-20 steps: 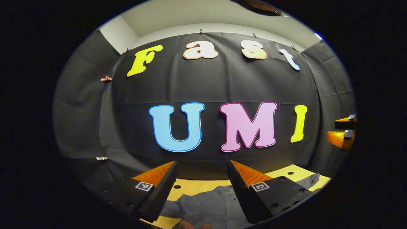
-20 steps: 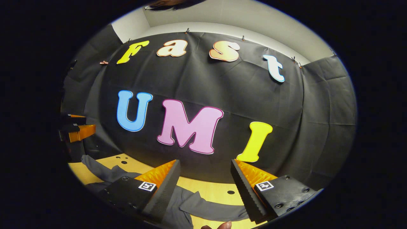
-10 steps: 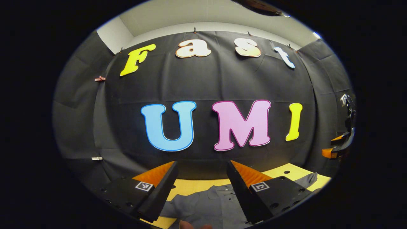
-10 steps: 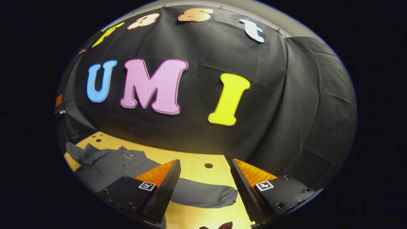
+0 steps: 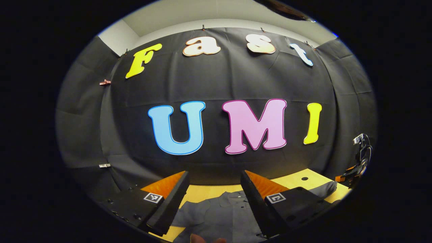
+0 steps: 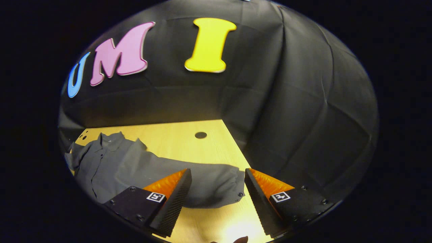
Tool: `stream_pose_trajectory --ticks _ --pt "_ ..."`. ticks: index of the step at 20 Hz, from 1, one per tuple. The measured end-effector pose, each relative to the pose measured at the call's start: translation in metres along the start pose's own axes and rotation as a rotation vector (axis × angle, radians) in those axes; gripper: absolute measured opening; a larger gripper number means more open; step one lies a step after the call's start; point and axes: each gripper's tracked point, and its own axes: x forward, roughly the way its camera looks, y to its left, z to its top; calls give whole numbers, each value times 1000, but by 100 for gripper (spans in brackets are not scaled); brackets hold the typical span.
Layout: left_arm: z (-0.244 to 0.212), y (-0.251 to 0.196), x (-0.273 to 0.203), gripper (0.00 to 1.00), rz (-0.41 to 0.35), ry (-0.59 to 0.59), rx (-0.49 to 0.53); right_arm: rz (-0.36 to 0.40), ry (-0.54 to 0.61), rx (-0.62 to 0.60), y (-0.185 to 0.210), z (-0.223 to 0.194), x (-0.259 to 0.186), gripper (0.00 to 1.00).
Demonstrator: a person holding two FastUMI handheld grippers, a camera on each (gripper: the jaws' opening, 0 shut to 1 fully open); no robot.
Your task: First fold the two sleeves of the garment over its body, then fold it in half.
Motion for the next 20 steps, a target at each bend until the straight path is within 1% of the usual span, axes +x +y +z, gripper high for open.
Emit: stream_pose_trajectory --ticks 4,7,10,12,14,15,16,17,18,19,20 --pt "1 3 -3 96 49 17 33 -17 56 24 -27 -31 42 98" --pt "-2 3 -9 96 90 36 43 -11 122 44 -38 -54 65 98" --pt "-4 1 -16 96 126 51 56 -2 153 13 -42 -65 80 98" --pt "-7 0 -22 96 150 60 62 6 180 16 -43 -74 89 98" --pt "-9 0 -26 95 166 68 60 17 174 19 -43 -74 92 99" --pt "-12 0 -27 95 172 74 60 27 167 15 -42 -72 92 95" --pt "-12 2 -28 94 176 77 61 46 180 -10 -40 -72 92 65" --pt "-13 4 -28 95 182 78 61 35 176 -12 -42 -65 90 34" --pt "-12 7 -29 97 190 79 59 28 189 1 -40 -69 91 4" --pt "-13 8 -28 97 196 76 59 17 197 19 -40 -67 91 13" --pt "-12 11 -27 98 201 73 60 17 196 40 -39 -67 92 8"
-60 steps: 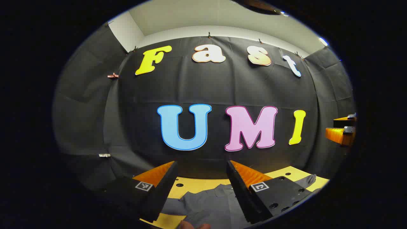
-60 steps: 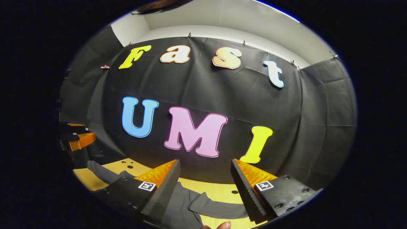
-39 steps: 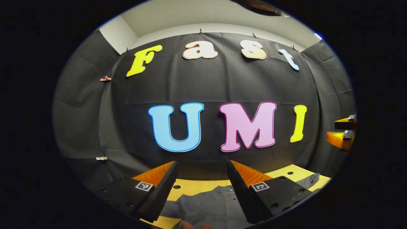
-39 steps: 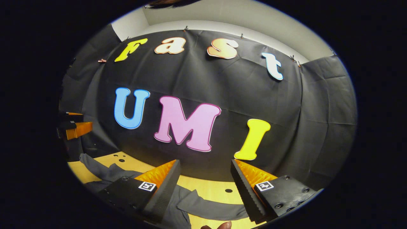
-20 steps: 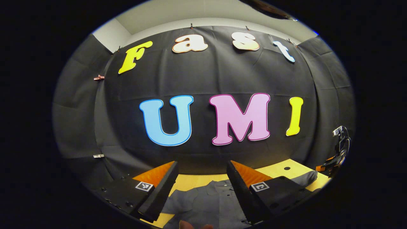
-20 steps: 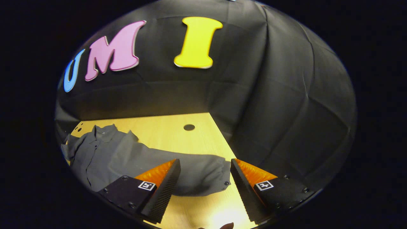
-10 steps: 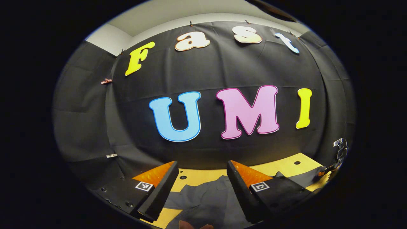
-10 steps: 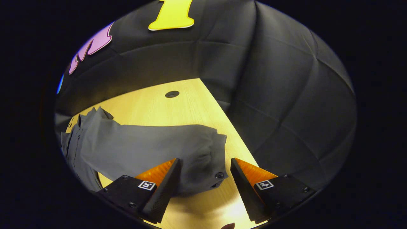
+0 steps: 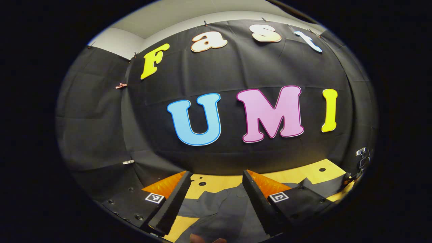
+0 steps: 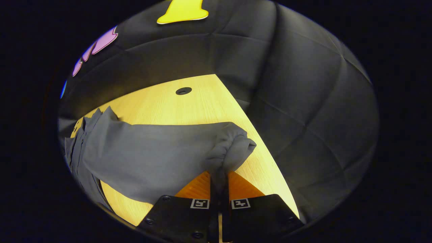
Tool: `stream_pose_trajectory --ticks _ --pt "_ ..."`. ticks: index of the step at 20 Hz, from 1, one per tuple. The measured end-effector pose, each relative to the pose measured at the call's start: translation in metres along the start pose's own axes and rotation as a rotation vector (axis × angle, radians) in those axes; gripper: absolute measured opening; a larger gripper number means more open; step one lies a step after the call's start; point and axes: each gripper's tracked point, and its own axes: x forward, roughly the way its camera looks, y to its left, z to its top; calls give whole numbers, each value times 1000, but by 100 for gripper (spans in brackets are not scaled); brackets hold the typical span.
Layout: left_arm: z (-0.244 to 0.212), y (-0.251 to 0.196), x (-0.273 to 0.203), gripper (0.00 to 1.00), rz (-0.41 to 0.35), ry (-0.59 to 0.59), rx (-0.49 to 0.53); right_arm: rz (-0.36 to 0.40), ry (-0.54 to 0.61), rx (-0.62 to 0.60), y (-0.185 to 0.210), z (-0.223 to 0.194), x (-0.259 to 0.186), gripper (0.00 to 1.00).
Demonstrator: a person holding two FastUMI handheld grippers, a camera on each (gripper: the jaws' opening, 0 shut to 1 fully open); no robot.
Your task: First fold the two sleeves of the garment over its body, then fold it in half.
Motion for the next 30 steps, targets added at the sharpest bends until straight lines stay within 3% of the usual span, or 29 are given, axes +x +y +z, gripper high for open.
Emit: stream_pose_trajectory --ticks 3,7,8,9,13,19,23,30 --pt "-3 12 0 98 10 -2 10 15 -50 51 2 17 -14 9" --pt "-7 29 5 97 4 -11 10 -50 -199 65 -8 59 -58 9" --pt "-7 33 9 97 -5 -17 13 -54 -235 59 -6 69 -72 0" --pt "-9 37 12 97 -20 -23 11 -48 -266 50 -2 79 -87 9" --pt "-28 54 27 97 -75 1 -59 -13 -367 33 29 109 -153 8" --pt "-48 96 50 97 -124 -11 -70 29 -460 1 117 137 -213 8" --pt "-70 126 62 97 -137 9 -105 60 -497 -93 180 144 -238 8" --pt "-88 188 84 97 -109 4 -130 175 -486 -175 305 126 -257 8"
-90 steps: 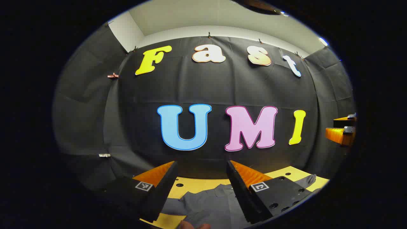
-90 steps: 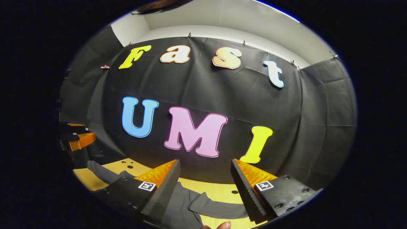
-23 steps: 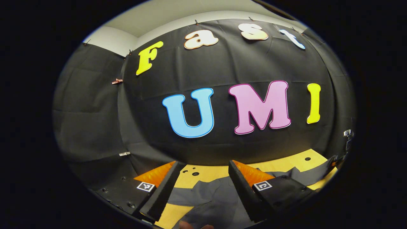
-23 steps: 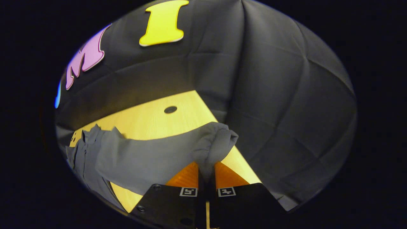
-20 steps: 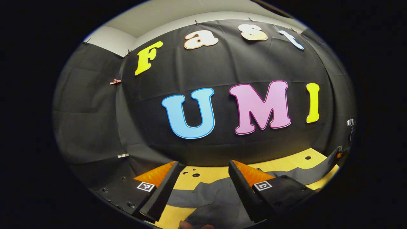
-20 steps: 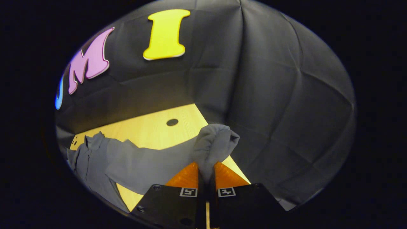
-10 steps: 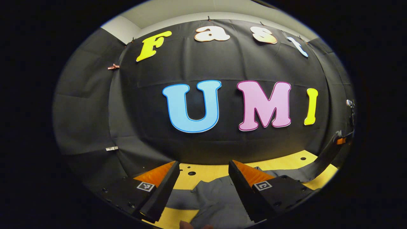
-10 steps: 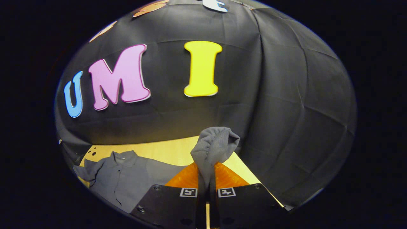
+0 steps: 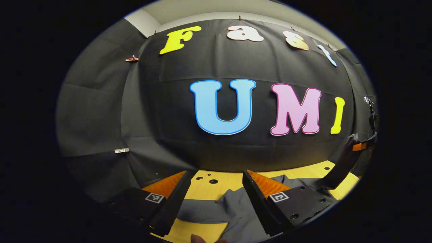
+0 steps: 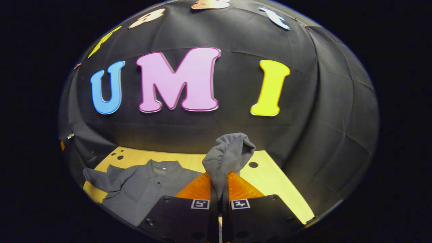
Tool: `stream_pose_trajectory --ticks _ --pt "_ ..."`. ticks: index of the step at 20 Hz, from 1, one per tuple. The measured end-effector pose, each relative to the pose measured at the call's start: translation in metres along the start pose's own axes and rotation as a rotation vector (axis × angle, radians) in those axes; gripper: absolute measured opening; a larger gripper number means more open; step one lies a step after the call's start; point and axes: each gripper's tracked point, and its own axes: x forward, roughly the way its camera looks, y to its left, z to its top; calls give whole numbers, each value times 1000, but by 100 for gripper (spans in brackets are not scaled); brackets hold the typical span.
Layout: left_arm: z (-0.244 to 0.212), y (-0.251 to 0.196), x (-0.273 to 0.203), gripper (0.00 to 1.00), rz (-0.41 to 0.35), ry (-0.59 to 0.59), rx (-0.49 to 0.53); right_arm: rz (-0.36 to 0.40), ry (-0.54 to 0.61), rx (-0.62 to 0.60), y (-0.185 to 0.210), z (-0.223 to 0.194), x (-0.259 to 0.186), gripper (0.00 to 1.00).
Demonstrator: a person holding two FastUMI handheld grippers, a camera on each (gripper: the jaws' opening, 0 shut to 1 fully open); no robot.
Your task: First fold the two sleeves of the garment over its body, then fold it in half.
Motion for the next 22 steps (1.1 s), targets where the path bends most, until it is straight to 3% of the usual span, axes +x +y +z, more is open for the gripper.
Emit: stream_pose_trajectory --ticks 3,4,5,11,17,22 --pt "-10 29 7 97 13 0 8 57 23 -29 52 -9 1 8" --pt "-12 39 10 97 19 -3 11 78 32 -41 70 -13 1 17" --pt "-15 47 12 98 23 -4 15 100 44 -52 88 -19 1 8" --pt "-43 89 28 97 45 17 6 221 142 -134 183 -61 4 8" --pt "-75 125 43 98 74 53 10 248 260 -184 241 -128 21 8" --pt "-114 150 46 98 113 112 27 295 396 -151 274 -184 27 12"
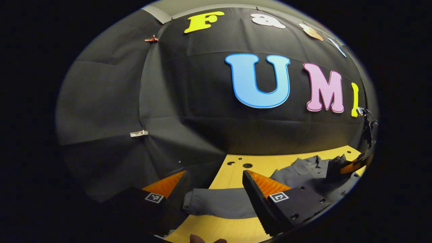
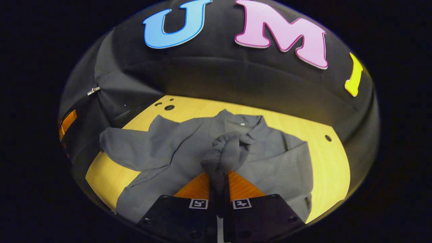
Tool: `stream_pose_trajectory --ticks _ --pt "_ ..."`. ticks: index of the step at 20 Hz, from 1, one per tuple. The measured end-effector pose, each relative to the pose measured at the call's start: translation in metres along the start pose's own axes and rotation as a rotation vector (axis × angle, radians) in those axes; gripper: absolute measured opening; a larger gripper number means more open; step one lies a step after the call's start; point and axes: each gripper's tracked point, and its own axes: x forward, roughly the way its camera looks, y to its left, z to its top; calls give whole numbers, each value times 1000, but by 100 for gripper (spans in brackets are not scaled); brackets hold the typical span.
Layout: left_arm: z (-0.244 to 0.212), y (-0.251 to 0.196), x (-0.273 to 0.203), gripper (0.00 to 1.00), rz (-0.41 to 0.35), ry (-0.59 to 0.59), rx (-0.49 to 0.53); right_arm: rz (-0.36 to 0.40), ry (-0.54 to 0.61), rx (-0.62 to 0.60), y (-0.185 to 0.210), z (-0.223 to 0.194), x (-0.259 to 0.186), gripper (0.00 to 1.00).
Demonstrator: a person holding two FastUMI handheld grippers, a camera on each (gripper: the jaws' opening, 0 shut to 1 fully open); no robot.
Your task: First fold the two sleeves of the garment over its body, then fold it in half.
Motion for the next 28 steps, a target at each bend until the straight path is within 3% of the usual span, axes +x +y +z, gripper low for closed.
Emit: stream_pose_trajectory --ticks 3,6,7,10,13,15,17,19,20,21,22,23,24,25,28 --pt "-23 11 5 98 23 40 26 51 64 11 19 -26 15 12" --pt "-48 18 15 99 15 94 17 97 147 16 34 -51 20 26" --pt "-58 20 18 98 17 113 20 104 171 12 37 -57 21 19" --pt "-86 27 36 98 39 178 39 156 198 28 56 -67 22 22" --pt "-112 32 50 98 35 232 32 283 187 32 90 -63 12 67" --pt "-125 33 62 99 31 259 40 351 183 28 103 -63 1 75" --pt "-136 38 72 98 39 289 62 371 179 22 104 -64 -9 77" --pt "-149 41 80 98 38 316 67 372 169 29 99 -63 -22 77" --pt "-154 41 82 99 36 332 68 364 162 35 94 -63 -27 65" --pt "-161 40 85 98 32 353 70 346 156 36 84 -63 -34 65" --pt "-168 41 90 98 31 373 72 321 147 29 74 -63 -41 77" --pt "-176 43 92 98 33 392 71 291 141 16 60 -64 -46 77" --pt "-184 44 94 98 38 415 72 263 139 2 47 -68 -50 65" --pt "-190 46 94 98 40 431 70 238 138 -6 35 -72 -55 77" --pt "-198 45 96 96 22 456 80 178 138 18 4 -83 -70 77"
